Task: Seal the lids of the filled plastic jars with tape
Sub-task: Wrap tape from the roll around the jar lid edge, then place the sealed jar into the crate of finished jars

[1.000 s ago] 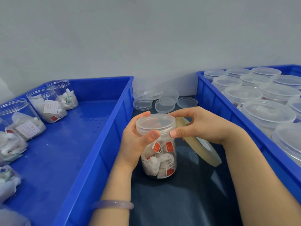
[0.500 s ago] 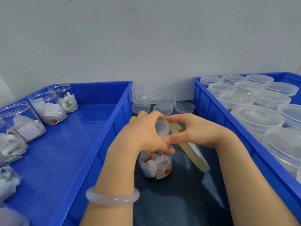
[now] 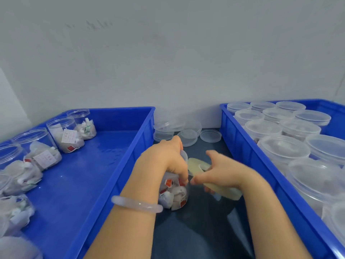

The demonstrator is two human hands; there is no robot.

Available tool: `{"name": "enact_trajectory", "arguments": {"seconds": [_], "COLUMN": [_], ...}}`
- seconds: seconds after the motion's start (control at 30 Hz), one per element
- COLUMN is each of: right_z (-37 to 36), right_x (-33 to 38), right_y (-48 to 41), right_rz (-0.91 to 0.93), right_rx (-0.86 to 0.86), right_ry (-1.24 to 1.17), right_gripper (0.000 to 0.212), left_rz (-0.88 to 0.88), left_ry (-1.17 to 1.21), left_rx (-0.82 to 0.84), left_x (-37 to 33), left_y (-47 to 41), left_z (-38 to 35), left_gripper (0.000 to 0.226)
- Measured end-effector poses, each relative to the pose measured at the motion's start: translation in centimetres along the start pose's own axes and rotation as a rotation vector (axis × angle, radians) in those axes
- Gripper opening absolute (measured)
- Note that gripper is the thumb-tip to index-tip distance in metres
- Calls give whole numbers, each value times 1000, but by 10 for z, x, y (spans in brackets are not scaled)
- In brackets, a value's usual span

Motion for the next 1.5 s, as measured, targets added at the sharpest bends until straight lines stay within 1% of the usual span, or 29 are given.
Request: {"name": "enact_trajectory", "arguments": {"seconds": [0.07,0.1,0.13,0.17,0.23,0.3,0.37,0.4,0.43,0.5,0.57,0.6,0.63,0.67,0.7,0.77,0.8,0.83,0.87,0.93,1.0,1.03,1.07,1.13,1.2,1.27,1.37,1.43,1.5], "right_z": [-16,-20,-23,-22,-19,-30,-63,-71,-72,-63,-51,-50,-51,-53,-53,-45,-39,-33,-28,-25,-27,-30,-32,-37,-42,-44,-47,-45,-40], "right_x": [5,9,13,17,20,22,27,27,25,10,-7,-17,-25,-31,-34,-34,-30,-24,-16,-1,9,12,13,10,5,4,6,7,7], "right_y": [2,1,4,8,21,48,80,83,74,40,17,9,4,1,-1,-9,-12,-14,-14,-16,-18,-17,-17,-17,-17,-17,-14,-12,-12], "right_rz": [50,84,98,108,122,210,316,319,295,158,105,101,107,120,138,163,193,235,276,337,405,434,454,471,441,424,453,490,532], "right_rx": [-75,-141,-190,-232,-332,-386,-285,-242,-264,-296,-331,-338,-335,-331,-328,-387,-445,-503,-542,-524,-481,-483,-503,-547,-580,-607,-589,-570,-585], "right_ry": [82,133,162,189,270,339,315,271,245,332,478,563,599,584,520,279,126,-41,-209,-516,-669,-706,-757,-920,-1051,-1116,-1158,-1134,-1035], "right_gripper": [45,30,28,36,54,52,52,51,49,59,72,73,72,71,70,64,59,54,50,48,47,45,44,42,41,36,22,22,20], "left_rz": [-9,-14,-9,1,33,116,201,162,88,-31,-58,-80,-104,-127,-143,-119,-81,-25,32,100,89,75,65,48,59,65,71,64,52], "left_ry": [-111,-132,-107,-52,31,117,226,219,155,21,2,51,156,311,474,716,824,947,1079,1335,1482,1508,1514,1503,1470,1464,1503,1514,1498], "left_rx": [-100,-166,-220,-261,-306,-427,-549,-520,-442,-302,-218,-200,-233,-322,-461,-780,-864,-878,-842,-684,-541,-520,-526,-563,-593,-598,-614,-631,-624], "left_x": [-10,-12,-12,-10,-6,3,13,8,-1,-16,-16,-13,-11,-7,-3,11,19,27,36,46,46,46,45,46,49,50,51,52,52], "left_y": [-2,-3,-3,-4,-9,-17,-21,-26,-31,-37,-39,-40,-40,-39,-34,-22,-18,-17,-19,-26,-29,-30,-31,-32,-33,-33,-34,-34,-34], "left_z": [-6,-8,-9,-10,-8,2,13,12,9,1,-1,-1,2,6,9,8,1,-10,-23,-47,-61,-66,-69,-71,-74,-78,-80,-79,-79], "left_gripper": [54,45,37,30,26,23,22,27,33,45,68,80,84,80,68,47,43,42,43,53,79,88,90,83,87,97,100,96,93]}}
Point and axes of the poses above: each hand's wrist, its own y-axis away from the middle knuckle, its own z-axis out of the back of the hand, x = y × z, the point moved 5 cm from there along -y, towards the middle knuckle, and after that the axes turned 7 degrees about -x, right-handed, at the moved point
